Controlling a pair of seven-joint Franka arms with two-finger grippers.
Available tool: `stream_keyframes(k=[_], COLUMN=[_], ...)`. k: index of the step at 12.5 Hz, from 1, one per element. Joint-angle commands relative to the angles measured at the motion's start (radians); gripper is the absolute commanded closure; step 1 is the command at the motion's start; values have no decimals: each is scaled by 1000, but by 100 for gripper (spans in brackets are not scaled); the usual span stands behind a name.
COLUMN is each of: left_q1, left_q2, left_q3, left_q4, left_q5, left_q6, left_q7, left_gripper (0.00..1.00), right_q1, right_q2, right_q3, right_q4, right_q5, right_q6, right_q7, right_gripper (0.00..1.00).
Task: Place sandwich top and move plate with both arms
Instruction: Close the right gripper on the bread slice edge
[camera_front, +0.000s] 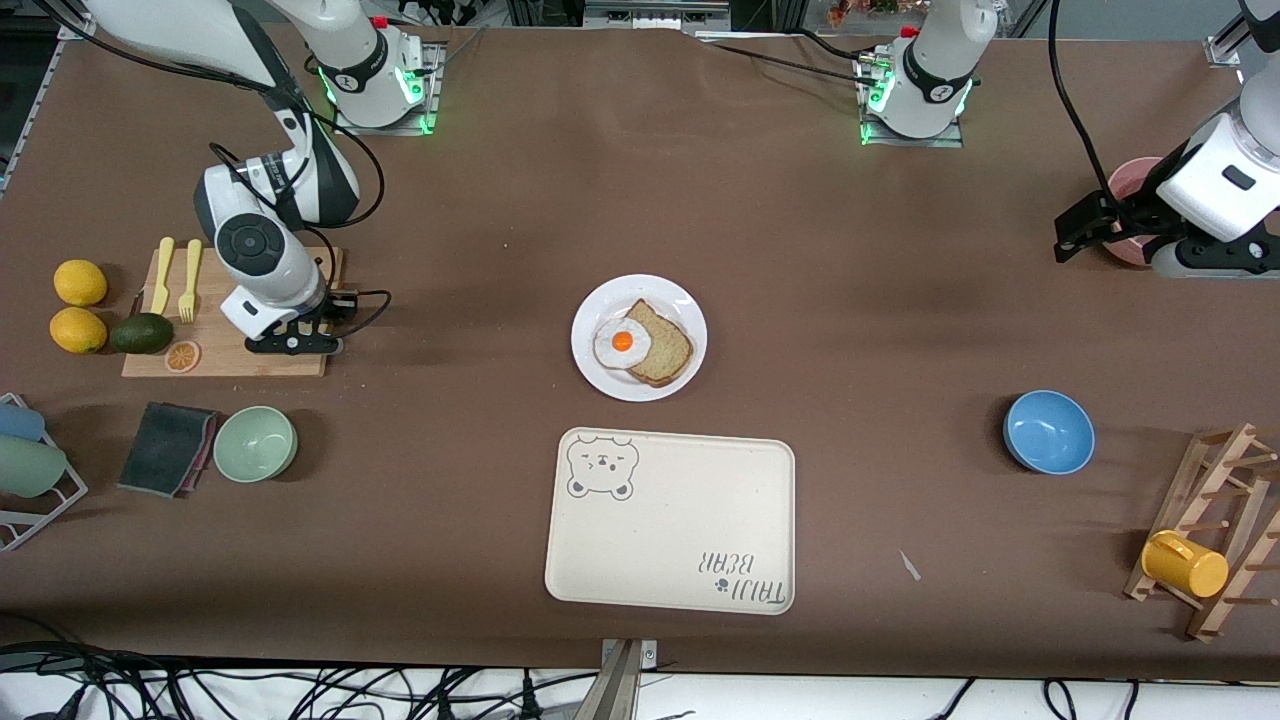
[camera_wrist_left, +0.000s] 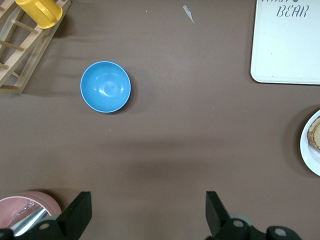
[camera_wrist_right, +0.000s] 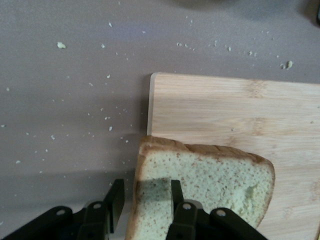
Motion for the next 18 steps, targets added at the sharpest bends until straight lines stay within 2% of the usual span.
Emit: stream_keyframes(k=[1,5,12,18], left_q1=[9,9,9,9], left_q2=[-15,-17,-17,-17], left_q3=[-9,-9,-9,-9], left_q4=[-6,-6,-6,-6], left_q5=[18,18,18,18], left_q6=[-8,-8,-8,-8], left_q7=[4,4,4,4], left_gripper=[0,0,0,0], right_q1=[2,1,1,1], right_q2=[-6,-6,0,-11], right_q3=[-1,-1,-2,-1], right_q4=[-28,-37,-51,-44], right_q5=[-24,-24,-24,-26], right_q6=[19,31,59,48], right_q7=[52,52,52,37], right_gripper=[58,62,98,100])
